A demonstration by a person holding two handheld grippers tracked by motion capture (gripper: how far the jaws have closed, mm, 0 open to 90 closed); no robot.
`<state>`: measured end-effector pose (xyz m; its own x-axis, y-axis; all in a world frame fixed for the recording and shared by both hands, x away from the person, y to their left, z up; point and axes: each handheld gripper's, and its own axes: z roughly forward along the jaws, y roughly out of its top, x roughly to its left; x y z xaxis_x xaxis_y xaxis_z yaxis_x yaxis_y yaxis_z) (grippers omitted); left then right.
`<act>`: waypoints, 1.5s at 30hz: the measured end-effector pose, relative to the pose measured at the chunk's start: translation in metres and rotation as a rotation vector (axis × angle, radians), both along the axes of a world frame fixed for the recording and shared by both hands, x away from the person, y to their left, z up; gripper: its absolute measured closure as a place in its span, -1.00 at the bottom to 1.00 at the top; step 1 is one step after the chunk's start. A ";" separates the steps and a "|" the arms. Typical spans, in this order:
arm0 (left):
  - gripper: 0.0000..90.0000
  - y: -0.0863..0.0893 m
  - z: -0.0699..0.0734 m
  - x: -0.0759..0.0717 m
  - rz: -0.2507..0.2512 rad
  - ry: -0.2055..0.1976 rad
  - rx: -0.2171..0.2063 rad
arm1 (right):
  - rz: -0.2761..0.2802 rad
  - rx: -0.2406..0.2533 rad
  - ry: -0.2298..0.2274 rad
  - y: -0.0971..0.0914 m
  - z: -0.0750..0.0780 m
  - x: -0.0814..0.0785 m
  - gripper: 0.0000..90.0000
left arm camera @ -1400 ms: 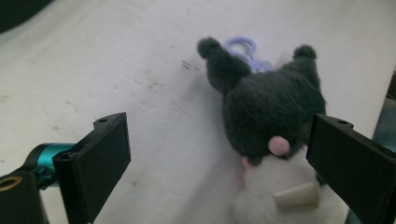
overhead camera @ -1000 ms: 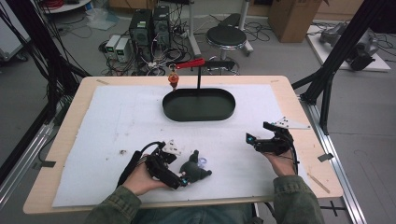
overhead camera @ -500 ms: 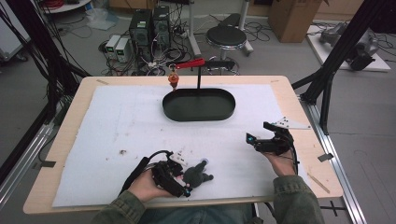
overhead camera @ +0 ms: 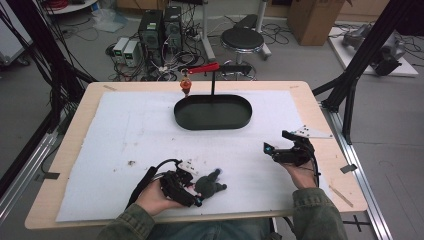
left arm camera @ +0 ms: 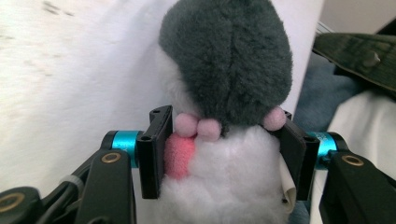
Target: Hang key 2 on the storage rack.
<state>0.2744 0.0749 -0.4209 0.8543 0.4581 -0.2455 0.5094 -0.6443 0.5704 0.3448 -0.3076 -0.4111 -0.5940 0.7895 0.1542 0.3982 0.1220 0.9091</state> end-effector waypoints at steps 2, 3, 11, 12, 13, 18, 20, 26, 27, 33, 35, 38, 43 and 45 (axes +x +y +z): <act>-0.01 0.002 0.003 0.001 0.016 -0.003 -0.005 | -0.001 0.000 -0.003 0.000 0.000 0.000 -0.99; -0.01 0.004 0.005 0.002 0.022 -0.003 -0.013 | 0.000 0.001 0.001 0.000 0.000 0.000 -0.99; -0.01 0.012 0.029 0.013 0.043 -0.062 0.000 | -0.001 0.001 -0.001 0.000 0.000 0.000 -0.99; 0.00 0.012 0.033 0.015 0.039 -0.076 0.008 | 0.000 0.001 0.002 0.000 0.000 0.000 -0.99; -0.01 0.013 0.036 0.016 0.041 -0.081 0.008 | 0.001 0.003 -0.001 0.000 0.000 0.000 -0.99; -0.01 0.017 0.052 0.028 0.059 -0.096 -0.005 | -0.001 0.001 -0.003 0.000 0.000 0.000 -0.99; -0.01 0.019 0.057 0.032 0.064 -0.104 -0.013 | -0.001 0.002 -0.002 0.000 0.000 0.000 -0.99; -0.01 0.019 0.070 0.044 0.077 -0.124 -0.011 | -0.001 0.003 0.002 0.000 0.000 0.000 -0.99; -0.01 0.019 0.072 0.046 0.079 -0.123 -0.011 | -0.001 0.001 -0.002 0.000 0.000 0.000 -0.99; -0.01 0.018 0.088 0.064 0.084 -0.129 -0.032 | -0.002 0.001 -0.003 0.000 0.000 0.000 -0.99; -0.01 0.018 0.094 0.072 0.087 -0.129 -0.041 | -0.003 0.004 0.002 0.000 0.000 0.000 -0.99; -0.01 0.018 0.103 0.082 0.094 -0.127 -0.057 | -0.005 0.004 0.003 0.000 0.000 0.000 -0.99; -0.01 0.016 0.114 0.096 0.108 -0.143 -0.056 | -0.004 0.002 0.003 0.000 0.000 0.000 -0.99; -0.01 0.015 0.118 0.101 0.112 -0.150 -0.060 | -0.003 0.003 0.001 0.000 0.000 0.000 -0.99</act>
